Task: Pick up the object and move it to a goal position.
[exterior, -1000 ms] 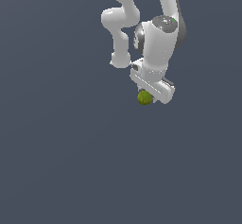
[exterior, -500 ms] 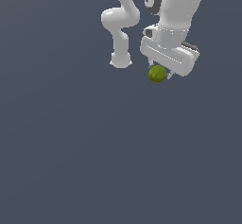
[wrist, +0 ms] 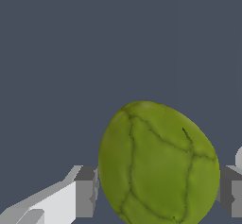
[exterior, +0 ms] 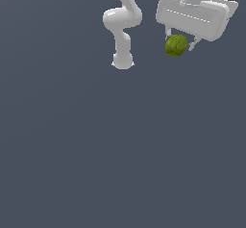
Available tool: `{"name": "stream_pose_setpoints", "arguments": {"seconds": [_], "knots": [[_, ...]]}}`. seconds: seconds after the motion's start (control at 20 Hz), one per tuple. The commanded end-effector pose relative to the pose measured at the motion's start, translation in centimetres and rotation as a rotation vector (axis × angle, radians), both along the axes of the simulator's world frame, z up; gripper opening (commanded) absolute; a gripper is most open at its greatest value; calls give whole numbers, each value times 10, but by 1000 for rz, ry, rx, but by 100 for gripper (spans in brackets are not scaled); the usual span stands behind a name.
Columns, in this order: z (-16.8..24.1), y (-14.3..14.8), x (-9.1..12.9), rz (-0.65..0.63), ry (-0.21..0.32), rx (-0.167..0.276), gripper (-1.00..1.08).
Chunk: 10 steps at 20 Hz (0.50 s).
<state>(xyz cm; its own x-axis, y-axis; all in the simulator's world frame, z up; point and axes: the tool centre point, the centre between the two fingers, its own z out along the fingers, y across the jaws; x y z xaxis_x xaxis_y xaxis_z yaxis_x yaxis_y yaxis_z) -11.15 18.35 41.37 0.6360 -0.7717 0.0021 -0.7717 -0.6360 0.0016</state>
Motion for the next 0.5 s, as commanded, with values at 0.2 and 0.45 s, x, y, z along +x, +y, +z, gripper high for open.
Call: {"name": "stream_pose_setpoints", "arguments": {"seconds": [0.2, 0.45], "knots": [[54, 18, -10, 0, 0, 1, -100], [80, 26, -13, 1, 0, 2, -100]]}}
